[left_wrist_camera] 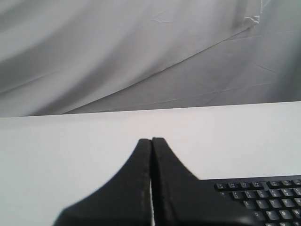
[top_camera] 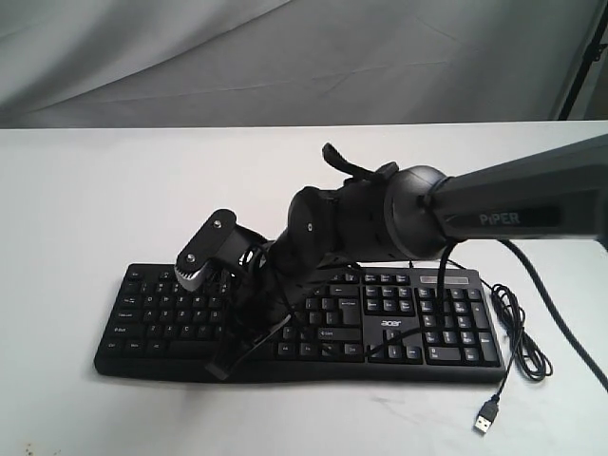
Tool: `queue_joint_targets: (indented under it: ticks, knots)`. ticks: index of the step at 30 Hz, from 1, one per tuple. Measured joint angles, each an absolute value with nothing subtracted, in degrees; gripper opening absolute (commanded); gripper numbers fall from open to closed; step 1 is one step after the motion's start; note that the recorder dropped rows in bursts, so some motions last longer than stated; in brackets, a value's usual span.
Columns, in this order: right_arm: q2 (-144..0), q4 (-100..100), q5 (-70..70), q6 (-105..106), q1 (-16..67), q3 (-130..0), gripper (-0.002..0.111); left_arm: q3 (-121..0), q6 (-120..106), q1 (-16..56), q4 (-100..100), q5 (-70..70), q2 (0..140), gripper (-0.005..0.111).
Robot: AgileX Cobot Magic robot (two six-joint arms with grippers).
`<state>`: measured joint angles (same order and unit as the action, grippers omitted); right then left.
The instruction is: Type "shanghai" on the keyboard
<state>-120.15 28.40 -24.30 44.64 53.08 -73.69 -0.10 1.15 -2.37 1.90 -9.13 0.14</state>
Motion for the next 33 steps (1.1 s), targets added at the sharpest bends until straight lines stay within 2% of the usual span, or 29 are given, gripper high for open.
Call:
queue_joint_targets:
  ticks: [10,21,33]
  knots:
    - [-119.22,28.68,-23.90,44.77,53.08,-73.96,0.000,-0.10,1.15,-2.37,1.90,-9.13,0.14,0.000]
    - [-122.50,27.32,-27.03,44.88,53.28,-82.67,0.000,-0.10,1.15,-2.37,1.90,-9.13,0.14,0.000]
    - [-124.49,26.93,-27.80,44.88,53.28,-82.92,0.000,-0.10,1.15,-2.37,1.90,-9.13,0.14,0.000]
